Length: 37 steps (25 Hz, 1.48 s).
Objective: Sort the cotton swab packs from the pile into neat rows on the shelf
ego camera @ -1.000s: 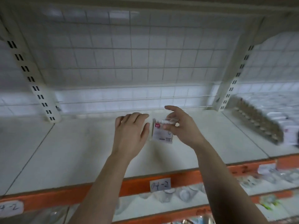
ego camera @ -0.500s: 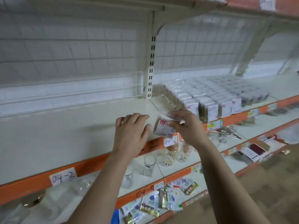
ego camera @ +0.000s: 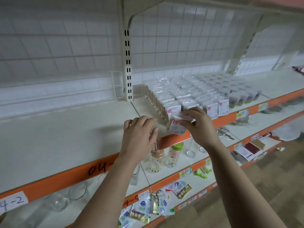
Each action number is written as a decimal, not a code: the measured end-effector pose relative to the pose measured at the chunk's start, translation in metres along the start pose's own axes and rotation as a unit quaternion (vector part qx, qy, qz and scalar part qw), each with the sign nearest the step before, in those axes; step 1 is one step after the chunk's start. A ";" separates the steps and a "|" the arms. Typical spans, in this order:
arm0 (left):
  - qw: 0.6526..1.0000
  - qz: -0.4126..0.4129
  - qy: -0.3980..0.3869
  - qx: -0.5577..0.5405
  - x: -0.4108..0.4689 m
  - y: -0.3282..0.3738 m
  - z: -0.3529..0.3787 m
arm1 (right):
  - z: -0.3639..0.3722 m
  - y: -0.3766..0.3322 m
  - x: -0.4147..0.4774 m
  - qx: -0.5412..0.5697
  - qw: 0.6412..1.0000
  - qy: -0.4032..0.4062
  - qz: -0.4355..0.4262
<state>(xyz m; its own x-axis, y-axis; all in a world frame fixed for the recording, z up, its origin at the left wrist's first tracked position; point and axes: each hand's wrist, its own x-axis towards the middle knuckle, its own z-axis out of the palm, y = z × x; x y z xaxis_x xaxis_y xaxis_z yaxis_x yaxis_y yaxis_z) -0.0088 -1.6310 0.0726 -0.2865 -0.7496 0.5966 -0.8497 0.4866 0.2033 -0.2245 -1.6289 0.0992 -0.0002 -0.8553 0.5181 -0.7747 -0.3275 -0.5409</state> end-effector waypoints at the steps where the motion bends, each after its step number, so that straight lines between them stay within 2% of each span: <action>1: 1.000 -0.001 0.000 -0.001 0.006 0.000 0.006 | 0.000 0.006 0.008 -0.009 1.000 -0.004 -0.005; 8: 1.000 -0.014 -0.002 -0.004 0.041 -0.007 0.037 | 0.009 0.037 0.052 -0.111 0.992 -0.015 -0.057; 14: 1.000 -0.030 -0.007 0.007 0.051 -0.005 0.049 | 0.009 0.051 0.061 -0.166 0.981 -0.070 -0.079; 23: 0.996 -0.078 0.008 0.032 0.054 0.016 0.057 | 0.013 0.066 0.073 -0.140 0.979 -0.056 -0.137; 37: 0.992 -0.104 0.045 0.054 0.063 0.026 0.062 | 0.020 0.076 0.087 -0.110 0.979 -0.077 -0.153</action>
<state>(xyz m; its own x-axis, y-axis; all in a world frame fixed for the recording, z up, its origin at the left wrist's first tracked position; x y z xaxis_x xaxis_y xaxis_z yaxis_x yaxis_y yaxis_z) -0.0763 -1.6933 0.0673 -0.0633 -0.7834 0.6183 -0.9304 0.2704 0.2474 -0.2712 -1.7362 0.0901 0.3350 -0.7863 0.5192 -0.8408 -0.4982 -0.2119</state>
